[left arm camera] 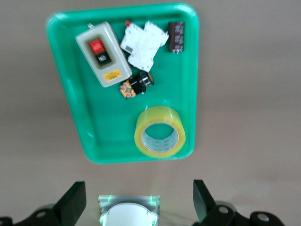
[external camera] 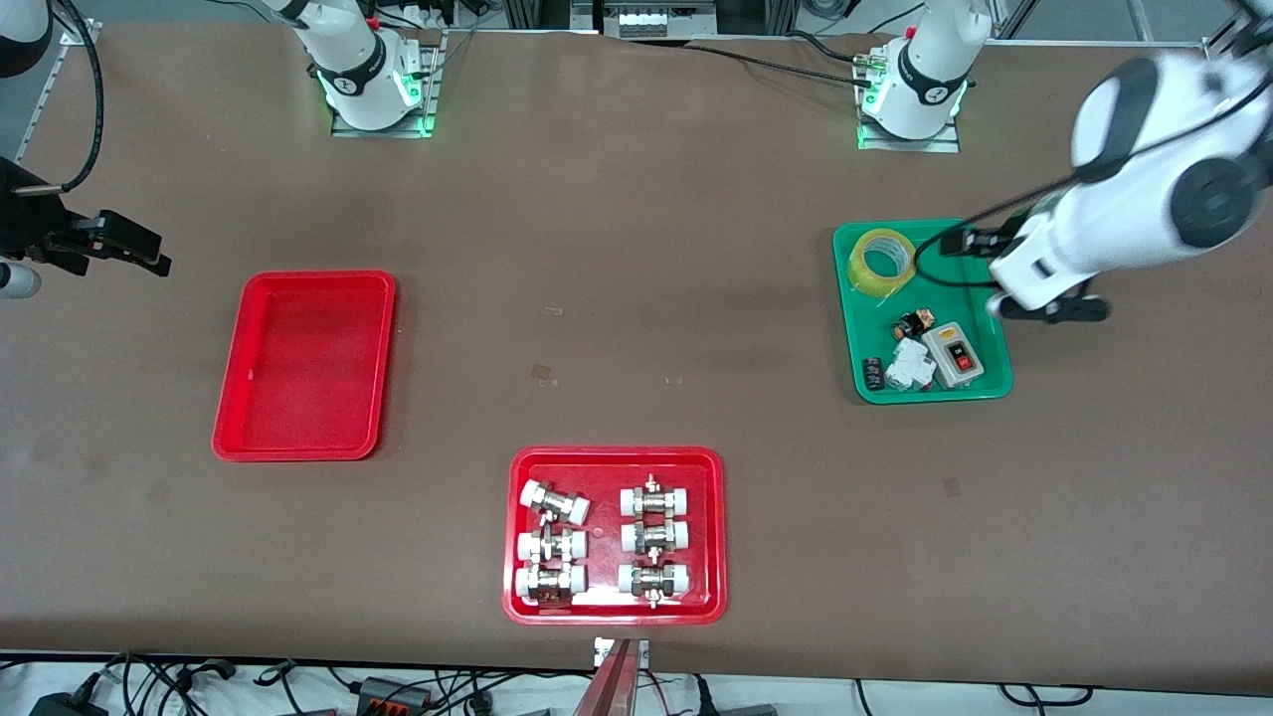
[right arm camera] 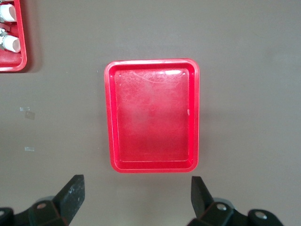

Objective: Left arm passes tape to right arm into tray
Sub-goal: 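Move the left gripper down over the yellow tape roll in the green tray, then close the left gripper on the yellow tape roll's rim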

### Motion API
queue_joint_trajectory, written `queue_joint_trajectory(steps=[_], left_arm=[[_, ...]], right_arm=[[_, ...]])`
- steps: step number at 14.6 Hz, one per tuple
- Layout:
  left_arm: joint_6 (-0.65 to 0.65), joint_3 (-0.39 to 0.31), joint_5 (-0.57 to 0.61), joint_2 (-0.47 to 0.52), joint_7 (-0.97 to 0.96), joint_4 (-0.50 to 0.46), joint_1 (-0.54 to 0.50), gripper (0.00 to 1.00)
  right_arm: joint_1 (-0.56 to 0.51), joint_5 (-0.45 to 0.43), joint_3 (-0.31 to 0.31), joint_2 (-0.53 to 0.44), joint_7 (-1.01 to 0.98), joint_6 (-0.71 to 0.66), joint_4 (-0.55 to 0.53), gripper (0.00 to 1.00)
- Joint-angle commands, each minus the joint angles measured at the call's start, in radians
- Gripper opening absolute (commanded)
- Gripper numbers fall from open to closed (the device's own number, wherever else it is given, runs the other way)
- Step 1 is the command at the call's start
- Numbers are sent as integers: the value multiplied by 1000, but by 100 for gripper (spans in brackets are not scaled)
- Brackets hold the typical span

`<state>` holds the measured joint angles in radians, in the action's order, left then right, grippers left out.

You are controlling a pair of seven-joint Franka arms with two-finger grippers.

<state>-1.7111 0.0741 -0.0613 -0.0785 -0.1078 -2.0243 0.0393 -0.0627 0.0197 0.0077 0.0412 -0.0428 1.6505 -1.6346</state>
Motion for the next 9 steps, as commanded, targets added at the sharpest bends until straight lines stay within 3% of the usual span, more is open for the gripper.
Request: queue_joint_trajectory(steps=[1,4,9], left_arm=[[-222,1,-22,40,3,-242,-15,100],[-370,4,-22,22,-64,-381,-6,100],[-510,6,-22,-26,-66,-491,-6,100]], right_arm=[[-11,6,8,-14,-14,0,-4,100],[-9,2,8,-14,-16,0,-2,100],[-11,0,8,-14,-16,-5,10,100]])
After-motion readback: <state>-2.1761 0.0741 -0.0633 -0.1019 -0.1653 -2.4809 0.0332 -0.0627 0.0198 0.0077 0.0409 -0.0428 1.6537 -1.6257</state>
